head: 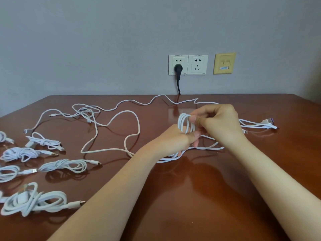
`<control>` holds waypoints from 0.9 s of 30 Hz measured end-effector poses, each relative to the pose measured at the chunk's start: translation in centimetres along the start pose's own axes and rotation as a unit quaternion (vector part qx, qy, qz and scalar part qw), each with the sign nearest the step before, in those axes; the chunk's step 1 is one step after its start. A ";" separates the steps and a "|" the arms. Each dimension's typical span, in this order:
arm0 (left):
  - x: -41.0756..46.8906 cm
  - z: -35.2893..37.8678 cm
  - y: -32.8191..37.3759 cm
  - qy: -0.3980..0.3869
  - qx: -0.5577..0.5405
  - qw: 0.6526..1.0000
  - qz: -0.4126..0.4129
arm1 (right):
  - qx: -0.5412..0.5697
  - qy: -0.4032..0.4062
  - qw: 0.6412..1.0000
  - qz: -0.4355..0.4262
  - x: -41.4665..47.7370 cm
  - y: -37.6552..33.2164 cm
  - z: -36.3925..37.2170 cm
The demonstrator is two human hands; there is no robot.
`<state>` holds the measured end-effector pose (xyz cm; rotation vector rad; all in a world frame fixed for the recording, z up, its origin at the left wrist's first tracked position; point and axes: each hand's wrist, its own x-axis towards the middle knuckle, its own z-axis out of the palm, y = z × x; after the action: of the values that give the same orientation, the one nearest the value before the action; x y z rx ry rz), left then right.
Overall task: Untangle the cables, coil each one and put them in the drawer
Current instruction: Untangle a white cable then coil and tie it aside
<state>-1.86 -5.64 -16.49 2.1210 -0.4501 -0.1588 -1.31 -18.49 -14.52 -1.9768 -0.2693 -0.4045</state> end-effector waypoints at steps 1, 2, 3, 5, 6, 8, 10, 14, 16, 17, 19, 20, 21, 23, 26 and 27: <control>0.0 -0.1 0.0 -0.004 -0.020 1.000 -0.005 | 0.021 -0.010 1.000 0.003 0.0 0.0 0.0; 0.1 -0.1 0.1 -0.006 -0.058 0.998 -0.011 | 0.054 -0.020 0.998 0.005 0.1 0.0 0.0; 0.1 -0.2 0.3 -0.002 -0.110 0.994 -0.016 | 0.094 -0.031 0.995 0.005 0.1 -0.2 0.1; 0.3 -0.4 0.5 0.021 -0.228 0.973 -0.017 | 0.142 -0.049 0.989 -0.006 0.0 -0.6 0.5; 0.4 -0.6 0.5 0.033 -0.271 0.962 -0.017 | 0.144 -0.059 0.988 -0.014 -0.1 -0.6 0.8; 0.6 -1.1 0.3 0.060 -0.302 0.951 -0.024 | 0.127 -0.087 0.988 -0.028 -0.2 -0.4 1.2; 0.5 -1.5 -0.1 0.087 -0.267 0.958 -0.063 | 0.012 -0.097 0.993 -0.062 -0.3 0.2 1.3; 1.0 -2.0 -1.5 0.105 -0.179 0.969 -0.131 | -0.241 -0.142 0.953 -0.119 -0.8 0.8 1.4; 1.1 -2.1 -1.2 0.122 -0.223 0.961 -0.110 | -0.228 -0.143 0.954 -0.132 -0.8 1.0 1.6; 1.1 -2.2 -1.0 0.125 -0.281 0.947 -0.098 | -0.220 -0.137 0.955 -0.142 -0.7 1.1 1.5; 0.7 -2.6 -0.5 0.103 -0.401 0.907 -0.074 | -0.219 -0.129 0.954 -0.158 -0.6 1.3 1.4; 0.7 -2.7 -0.5 0.090 -0.449 0.887 -0.062 | -0.223 -0.126 0.953 -0.164 -0.6 1.4 1.4; 0.5 -2.9 -0.5 0.082 -0.489 0.867 -0.053 | -0.223 -0.127 0.952 -0.168 -0.6 1.4 1.4; 0.3 -3.0 -0.4 0.087 -0.537 0.838 -0.047 | -0.210 -0.132 0.954 -0.169 -0.7 1.3 1.6; 0.4 -2.9 -0.3 0.126 -0.582 0.802 -0.032 | -0.198 -0.126 0.959 -0.160 -0.7 1.1 1.7; 0.5 -3.0 -0.3 0.142 -0.590 0.794 -0.029 | -0.211 -0.122 0.957 -0.156 -0.6 1.1 1.5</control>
<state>-0.52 -3.36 -15.01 0.8801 -0.0338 -0.1043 -1.21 -17.62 -16.28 -2.4158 -0.7075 -0.4446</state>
